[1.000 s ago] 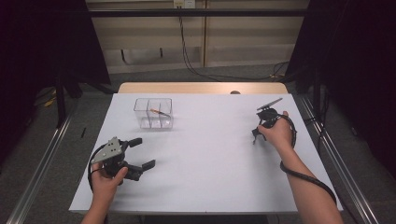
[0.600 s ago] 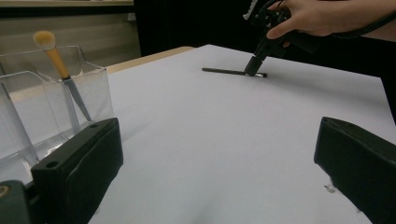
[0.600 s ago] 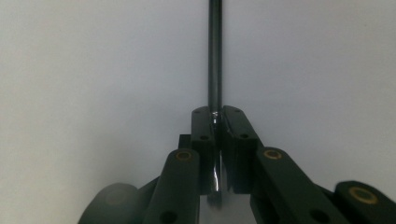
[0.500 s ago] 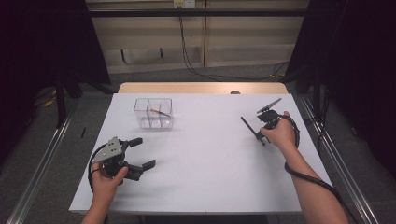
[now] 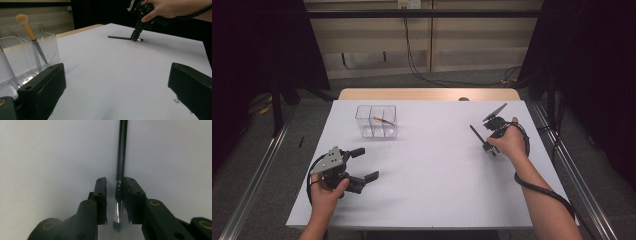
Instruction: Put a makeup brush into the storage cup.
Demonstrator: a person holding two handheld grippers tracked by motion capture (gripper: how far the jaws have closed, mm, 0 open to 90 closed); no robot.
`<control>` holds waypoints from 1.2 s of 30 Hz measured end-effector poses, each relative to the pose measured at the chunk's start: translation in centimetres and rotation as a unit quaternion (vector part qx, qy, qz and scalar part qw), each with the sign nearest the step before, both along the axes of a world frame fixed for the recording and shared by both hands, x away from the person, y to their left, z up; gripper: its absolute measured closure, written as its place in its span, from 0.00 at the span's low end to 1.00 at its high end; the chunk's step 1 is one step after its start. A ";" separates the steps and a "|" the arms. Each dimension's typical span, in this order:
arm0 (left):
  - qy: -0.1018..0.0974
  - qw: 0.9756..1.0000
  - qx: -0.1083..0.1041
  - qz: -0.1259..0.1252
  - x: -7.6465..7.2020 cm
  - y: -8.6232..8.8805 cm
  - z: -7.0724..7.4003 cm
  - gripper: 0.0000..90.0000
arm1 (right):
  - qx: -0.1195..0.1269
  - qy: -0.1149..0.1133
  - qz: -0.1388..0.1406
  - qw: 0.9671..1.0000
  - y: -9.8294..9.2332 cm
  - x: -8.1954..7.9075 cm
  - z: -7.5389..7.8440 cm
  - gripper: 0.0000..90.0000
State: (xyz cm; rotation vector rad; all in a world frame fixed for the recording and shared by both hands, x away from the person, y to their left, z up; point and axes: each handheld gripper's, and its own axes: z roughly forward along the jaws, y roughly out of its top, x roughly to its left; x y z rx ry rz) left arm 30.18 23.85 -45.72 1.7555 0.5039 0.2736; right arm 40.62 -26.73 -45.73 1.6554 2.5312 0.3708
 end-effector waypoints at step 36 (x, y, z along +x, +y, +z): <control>0.004 1.000 0.000 -0.004 0.1 -0.2 -0.1 0.02 | 0.033 -0.009 0.044 0.998 -0.8 -1.2 0.0 0.94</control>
